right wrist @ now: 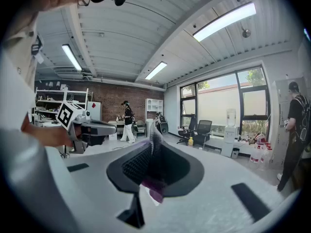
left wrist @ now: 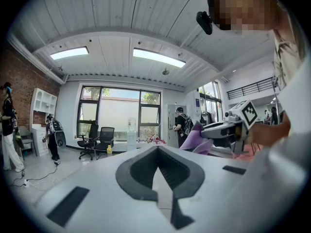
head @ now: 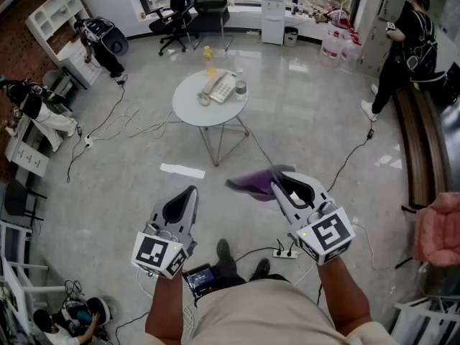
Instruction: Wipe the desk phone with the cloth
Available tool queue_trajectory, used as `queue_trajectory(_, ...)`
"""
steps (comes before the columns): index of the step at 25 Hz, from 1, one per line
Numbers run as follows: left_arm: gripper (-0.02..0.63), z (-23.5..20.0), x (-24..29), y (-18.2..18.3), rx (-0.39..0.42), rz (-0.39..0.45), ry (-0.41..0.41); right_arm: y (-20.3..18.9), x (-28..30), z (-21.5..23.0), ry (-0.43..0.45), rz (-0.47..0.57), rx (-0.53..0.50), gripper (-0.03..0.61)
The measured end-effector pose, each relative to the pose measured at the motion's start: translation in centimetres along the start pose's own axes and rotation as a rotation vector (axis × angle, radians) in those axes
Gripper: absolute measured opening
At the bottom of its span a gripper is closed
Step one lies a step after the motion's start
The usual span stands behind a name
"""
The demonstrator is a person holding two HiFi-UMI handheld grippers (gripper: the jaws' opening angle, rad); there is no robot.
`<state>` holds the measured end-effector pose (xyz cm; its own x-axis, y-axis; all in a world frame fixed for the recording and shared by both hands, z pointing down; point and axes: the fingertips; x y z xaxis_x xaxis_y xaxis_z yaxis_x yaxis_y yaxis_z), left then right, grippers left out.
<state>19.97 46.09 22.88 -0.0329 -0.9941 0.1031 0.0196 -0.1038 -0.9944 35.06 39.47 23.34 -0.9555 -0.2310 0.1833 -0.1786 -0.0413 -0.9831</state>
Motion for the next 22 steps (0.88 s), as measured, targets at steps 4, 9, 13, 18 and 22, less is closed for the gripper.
queue_trajectory(4,0.008,-0.4,0.5,0.0,-0.004,0.002,-0.005,0.0,0.6,0.3,0.001,-0.005,-0.002,0.054)
queue_trajectory(9,0.008,-1.7,0.6,-0.3,-0.008,0.002,-0.018,-0.1,1.7,-0.1,-0.012,-0.009,0.006,0.054)
queue_trajectory(13,0.008,-2.7,1.4,-0.6,-0.013,-0.002,-0.031,-0.3,2.9,0.1,-0.021,-0.016,0.013,0.055)
queue_trajectory(18,0.008,-4.8,2.3,-1.0,-0.022,-0.012,-0.053,0.1,4.9,0.2,-0.032,-0.023,0.022,0.054)
queue_trajectory(22,0.008,-7.1,3.3,-1.0,-0.027,-0.016,-0.075,0.3,7.1,0.5,-0.054,-0.031,0.037,0.054)
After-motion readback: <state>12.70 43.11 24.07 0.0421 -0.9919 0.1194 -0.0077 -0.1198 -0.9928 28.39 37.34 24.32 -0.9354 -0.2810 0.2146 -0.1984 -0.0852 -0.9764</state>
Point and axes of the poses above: the fingertips, and each gripper's own axes: x forward along the fingers, z to its right, y out of its top, and after that the axes turned 13 degrees about y, right-handed
